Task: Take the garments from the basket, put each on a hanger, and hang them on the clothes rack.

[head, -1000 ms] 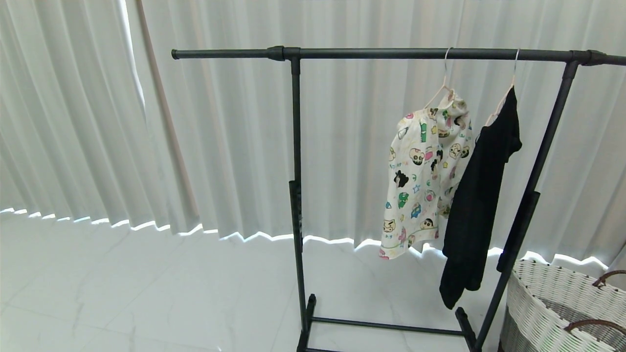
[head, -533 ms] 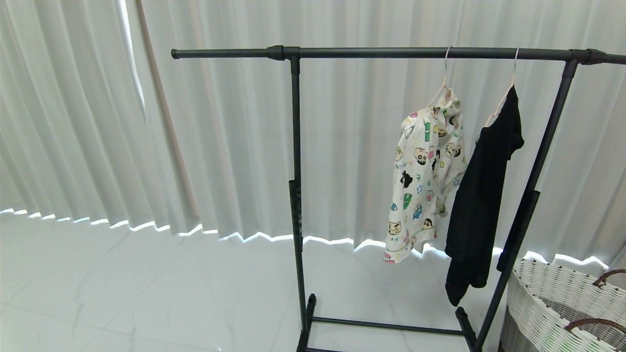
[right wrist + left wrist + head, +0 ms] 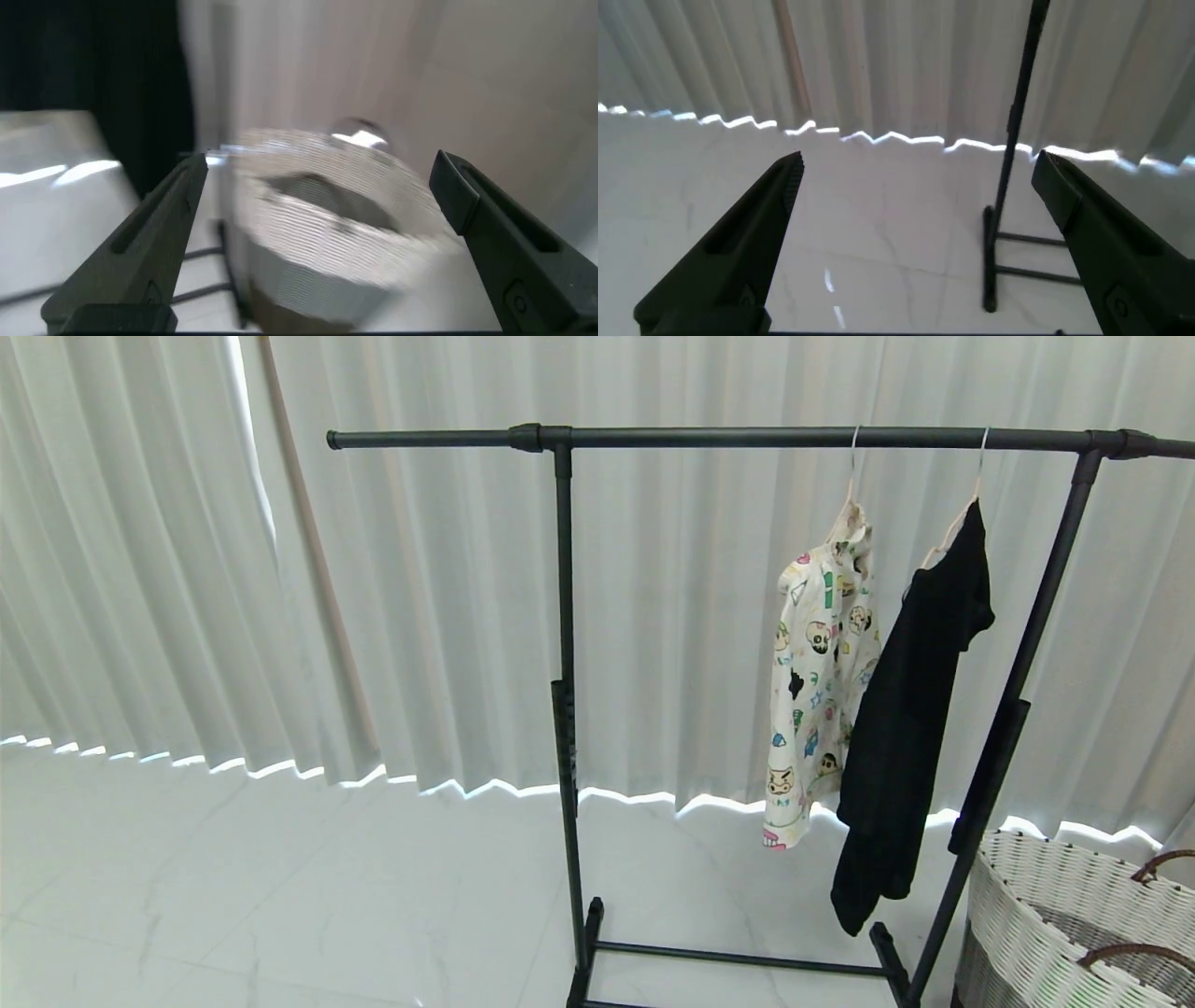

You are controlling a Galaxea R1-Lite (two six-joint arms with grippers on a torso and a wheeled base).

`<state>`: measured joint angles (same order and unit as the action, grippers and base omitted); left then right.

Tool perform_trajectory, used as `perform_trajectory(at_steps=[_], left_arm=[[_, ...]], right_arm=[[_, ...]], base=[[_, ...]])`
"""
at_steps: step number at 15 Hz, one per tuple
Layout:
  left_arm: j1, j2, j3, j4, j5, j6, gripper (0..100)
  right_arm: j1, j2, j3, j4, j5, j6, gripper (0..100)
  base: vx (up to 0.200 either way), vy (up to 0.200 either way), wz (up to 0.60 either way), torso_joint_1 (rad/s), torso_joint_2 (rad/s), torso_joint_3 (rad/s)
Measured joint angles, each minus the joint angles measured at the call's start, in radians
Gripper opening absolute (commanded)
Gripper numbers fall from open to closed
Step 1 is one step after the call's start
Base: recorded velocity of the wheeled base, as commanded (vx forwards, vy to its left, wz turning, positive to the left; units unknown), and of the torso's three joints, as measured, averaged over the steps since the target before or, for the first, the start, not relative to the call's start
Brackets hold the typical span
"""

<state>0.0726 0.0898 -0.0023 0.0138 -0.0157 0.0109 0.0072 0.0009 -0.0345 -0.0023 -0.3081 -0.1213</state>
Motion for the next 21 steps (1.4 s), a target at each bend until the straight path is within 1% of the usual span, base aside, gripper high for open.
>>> perform_trajectory(at_steps=[1, 2, 4, 5, 7, 10, 14, 16, 17, 20, 21], left_arm=[[-0.029, -0.005, 0.000, 0.000, 0.003, -0.009, 100], [-0.060, -0.019, 0.000, 0.001, 0.005, -0.009, 100], [-0.077, -0.052, 0.000, 0.000, 0.005, -0.013, 100], [-0.079, -0.066, 0.000, 0.000, 0.005, -0.015, 100], [-0.080, -0.080, -0.001, 0.000, 0.005, -0.011, 100], [-0.080, -0.088, -0.001, 0.000, 0.005, -0.011, 100], [-0.080, -0.089, -0.001, 0.000, 0.005, -0.011, 100], [-0.080, -0.089, -0.001, 0.000, 0.005, -0.011, 100], [-0.080, -0.089, -0.001, 0.000, 0.005, -0.011, 100], [-0.080, -0.089, 0.000, 0.000, 0.005, -0.011, 100], [-0.080, -0.089, 0.000, 0.000, 0.005, -0.011, 100]], right_arm=[[0.000, 0.000, 0.012, -0.026, 0.092, 0.004, 100], [0.000, 0.000, 0.023, -0.039, 0.117, 0.043, 100], [0.000, 0.000, 0.029, -0.041, 0.117, 0.134, 100], [0.000, 0.000, 0.031, -0.043, 0.119, 0.145, 100], [0.000, 0.000, 0.033, -0.043, 0.142, 0.121, 100], [0.000, 0.000, 0.034, -0.037, 0.141, 0.158, 100], [0.000, 0.000, 0.034, -0.040, 0.144, 0.125, 100], [0.000, 0.000, 0.034, -0.040, 0.139, 0.135, 100], [0.000, 0.000, 0.034, -0.039, 0.133, 0.159, 100], [0.000, 0.000, 0.034, -0.038, 0.129, 0.273, 100], [0.000, 0.000, 0.034, -0.039, 0.129, 0.275, 100]], base=[[0.000, 0.000, 0.00, 0.000, 0.00, 0.000], [0.000, 0.000, 0.00, 0.000, 0.00, 0.000], [0.000, 0.000, 0.00, 0.000, 0.00, 0.000], [0.000, 0.000, 0.00, 0.000, 0.00, 0.000], [0.000, 0.000, 0.00, 0.000, 0.00, 0.000], [0.000, 0.000, 0.00, 0.000, 0.00, 0.000], [0.000, 0.000, 0.00, 0.000, 0.00, 0.000], [0.000, 0.000, 0.00, 0.000, 0.00, 0.000], [0.000, 0.000, 0.00, 0.000, 0.00, 0.000], [0.000, 0.000, 0.00, 0.000, 0.00, 0.000], [0.000, 0.000, 0.00, 0.000, 0.00, 0.000]])
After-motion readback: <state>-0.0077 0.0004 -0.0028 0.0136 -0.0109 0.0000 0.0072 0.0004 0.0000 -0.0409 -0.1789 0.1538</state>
